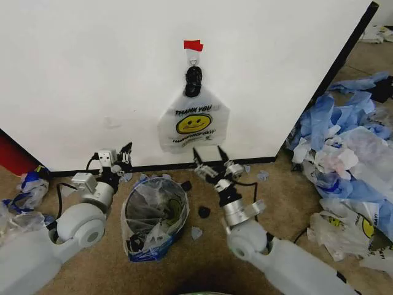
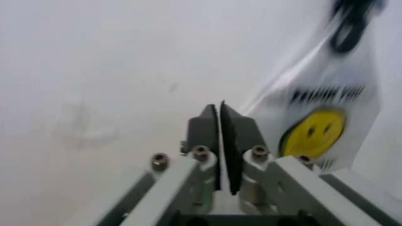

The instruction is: Pick up the garbage bag from the wall and place it over the trash bin.

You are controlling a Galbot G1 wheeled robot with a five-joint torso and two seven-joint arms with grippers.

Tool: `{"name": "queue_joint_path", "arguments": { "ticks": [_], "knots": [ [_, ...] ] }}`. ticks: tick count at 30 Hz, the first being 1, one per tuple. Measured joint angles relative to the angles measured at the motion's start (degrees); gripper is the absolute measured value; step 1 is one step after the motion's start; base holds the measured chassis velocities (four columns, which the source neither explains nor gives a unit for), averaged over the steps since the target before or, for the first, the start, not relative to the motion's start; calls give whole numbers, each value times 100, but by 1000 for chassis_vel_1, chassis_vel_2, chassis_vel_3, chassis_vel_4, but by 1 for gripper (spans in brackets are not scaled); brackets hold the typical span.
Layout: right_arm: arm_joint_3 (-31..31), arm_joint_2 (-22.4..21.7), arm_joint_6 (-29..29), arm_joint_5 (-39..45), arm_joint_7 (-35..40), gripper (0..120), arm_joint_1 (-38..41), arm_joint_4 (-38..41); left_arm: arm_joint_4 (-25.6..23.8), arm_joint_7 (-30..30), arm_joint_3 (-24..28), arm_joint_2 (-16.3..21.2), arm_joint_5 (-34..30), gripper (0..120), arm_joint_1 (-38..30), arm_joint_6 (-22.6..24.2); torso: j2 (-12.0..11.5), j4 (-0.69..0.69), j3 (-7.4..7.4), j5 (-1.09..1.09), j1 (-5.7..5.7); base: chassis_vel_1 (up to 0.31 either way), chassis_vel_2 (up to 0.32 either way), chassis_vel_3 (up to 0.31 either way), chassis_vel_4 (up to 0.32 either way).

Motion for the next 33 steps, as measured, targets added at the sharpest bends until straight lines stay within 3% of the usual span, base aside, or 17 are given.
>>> {"name": "queue_joint_path", "arguments": {
  "ticks": [4, 6, 8, 12, 17, 19, 21, 23, 24, 25, 33],
  "knots": [
    [434, -64, 34, -153, -7, 100, -118, 114, -11, 187, -427, -555, 495, 16, 300, -202, 0, -3, 0, -5, 0, 0, 0, 0, 0],
    [738, -111, 43, -256, 7, 100, -225, 208, -39, 322, -785, -910, 773, 25, 584, -269, 0, 1, 0, 1, 0, 0, 0, 0, 0],
    [1261, -207, 51, -434, 19, 100, -458, 356, -83, 598, -1364, -1448, 1320, 34, 1073, -336, 0, -1, 0, -6, 0, 0, 0, 0, 0],
    [1653, -298, 78, -549, -22, 100, -663, 458, -178, 758, -1842, -1804, 1716, 46, 1542, -357, 0, -2, 0, 0, -1, 0, 0, 0, 0],
    [2528, -301, 109, -880, -114, 100, -1187, 647, -363, 883, -2984, -2438, 2457, 67, 2376, -445, 0, 4, -1, -5, -1, 0, 0, 0, 0],
    [2666, -286, 107, -949, -115, 100, -1279, 675, -379, 887, -3064, -2498, 2521, 70, 2425, -466, 0, 2, -1, -5, -1, 0, 0, 0, 0],
    [3283, -199, 48, -1331, -74, 100, -1696, 770, -460, 892, -3303, -2716, 2663, 80, 2576, -537, 0, 0, -1, 3, -1, 0, 0, 0, 0],
    [3851, -88, -19, -1752, 19, 100, -2107, 855, -546, 891, -3469, -2947, 2719, 88, 2672, -548, 1, -1, -1, -4, -1, 0, 0, 0, 0],
    [3851, -88, -19, -1752, 19, 100, -2107, 855, -546, 891, -3469, -2947, 2719, 88, 2672, -548, 1, -1, -1, -4, -1, 0, 0, 0, 0],
    [4342, 53, -68, -2118, 89, 100, -2659, 960, -598, 884, -3572, -3180, 2847, 96, 2756, -573, 0, -3, -1, -1, -1, 0, 0, 0, 0],
    [4960, 653, 178, -2602, 78, 100, -3825, 1086, -528, 822, -3681, -3626, 3274, 100, 2998, -902, 1, -1, -1, -2, -1, 0, 0, 0, 0]
  ]
}}
